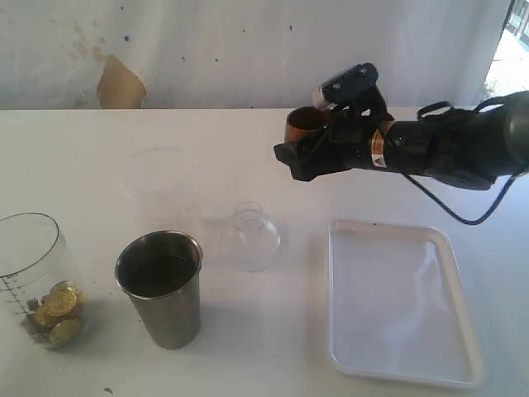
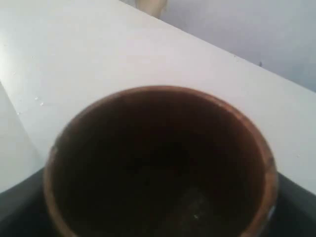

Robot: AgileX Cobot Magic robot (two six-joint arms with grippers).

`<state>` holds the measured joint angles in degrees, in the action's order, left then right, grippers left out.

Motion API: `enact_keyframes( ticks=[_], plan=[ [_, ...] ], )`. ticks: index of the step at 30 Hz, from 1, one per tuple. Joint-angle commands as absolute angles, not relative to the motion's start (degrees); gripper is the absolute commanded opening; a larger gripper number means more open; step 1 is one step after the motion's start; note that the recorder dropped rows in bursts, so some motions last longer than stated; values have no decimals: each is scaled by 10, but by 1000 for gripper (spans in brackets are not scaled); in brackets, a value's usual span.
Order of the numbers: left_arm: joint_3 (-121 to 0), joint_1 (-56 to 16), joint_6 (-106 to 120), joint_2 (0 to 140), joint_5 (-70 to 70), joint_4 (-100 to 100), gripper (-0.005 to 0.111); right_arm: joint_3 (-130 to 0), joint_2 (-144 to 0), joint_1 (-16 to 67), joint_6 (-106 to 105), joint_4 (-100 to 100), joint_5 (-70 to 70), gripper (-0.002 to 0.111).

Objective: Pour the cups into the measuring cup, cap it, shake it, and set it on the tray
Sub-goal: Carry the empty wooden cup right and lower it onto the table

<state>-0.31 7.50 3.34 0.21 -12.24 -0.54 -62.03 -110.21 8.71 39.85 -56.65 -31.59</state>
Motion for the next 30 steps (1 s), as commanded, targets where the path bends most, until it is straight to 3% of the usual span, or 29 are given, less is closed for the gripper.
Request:
enact_keyframes(
  ticks=[1, 7, 30],
  plan=[
    [0, 73, 34, 0, -116, -4, 0, -656, -1175, 85, 276, -430, -378, 0],
    [0, 73, 34, 0, -116, -4, 0, -696, -1276, 85, 252, -409, -482, 0],
    [0, 73, 34, 0, -116, -4, 0, -696, -1305, 86, 231, -410, -470, 0]
  ],
)
